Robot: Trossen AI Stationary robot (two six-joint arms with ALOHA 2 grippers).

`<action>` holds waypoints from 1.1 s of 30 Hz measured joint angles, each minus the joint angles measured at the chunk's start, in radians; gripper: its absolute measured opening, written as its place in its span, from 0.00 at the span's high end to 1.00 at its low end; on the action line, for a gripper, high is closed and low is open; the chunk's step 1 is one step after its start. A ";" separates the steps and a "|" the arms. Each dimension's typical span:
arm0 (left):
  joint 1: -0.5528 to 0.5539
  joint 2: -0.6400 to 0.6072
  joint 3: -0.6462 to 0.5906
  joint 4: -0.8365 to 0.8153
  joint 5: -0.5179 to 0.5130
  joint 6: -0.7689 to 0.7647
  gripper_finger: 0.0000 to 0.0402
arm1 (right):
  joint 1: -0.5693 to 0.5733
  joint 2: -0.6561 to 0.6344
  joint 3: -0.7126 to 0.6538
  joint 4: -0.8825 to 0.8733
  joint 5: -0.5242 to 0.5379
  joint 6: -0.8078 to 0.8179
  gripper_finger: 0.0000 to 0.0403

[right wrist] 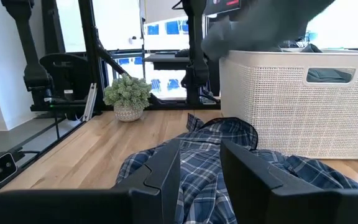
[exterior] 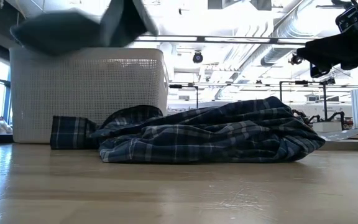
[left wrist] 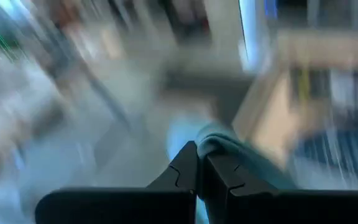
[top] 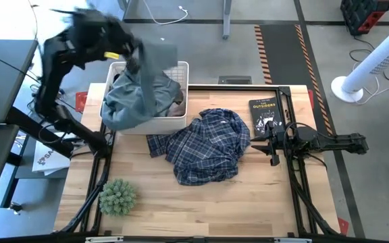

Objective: Sort clothes
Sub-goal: Put the grey pants into the white laundry bin

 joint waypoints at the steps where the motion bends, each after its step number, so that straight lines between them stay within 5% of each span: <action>1: 0.032 0.007 -0.032 -0.097 0.016 0.001 1.00 | 0.000 0.000 0.000 0.000 0.000 0.000 0.72; 6: 0.161 0.019 -0.347 -0.272 0.142 0.053 1.00 | 0.000 0.000 0.000 0.000 0.000 0.000 0.72; 13: 0.286 0.048 -0.910 0.021 0.080 0.133 1.00 | 0.000 0.000 0.000 0.000 0.000 0.000 0.72; 19: 0.327 0.178 -1.169 0.122 0.152 0.064 0.99 | 0.000 0.000 0.000 0.000 0.000 0.000 0.72; 25: 0.317 0.241 -1.069 0.018 0.025 0.008 0.88 | 0.000 0.000 0.000 0.000 0.000 0.000 0.72; 33: 0.302 0.180 -0.505 -0.202 -0.014 -0.154 0.71 | 0.000 0.000 0.000 0.000 0.000 0.000 0.72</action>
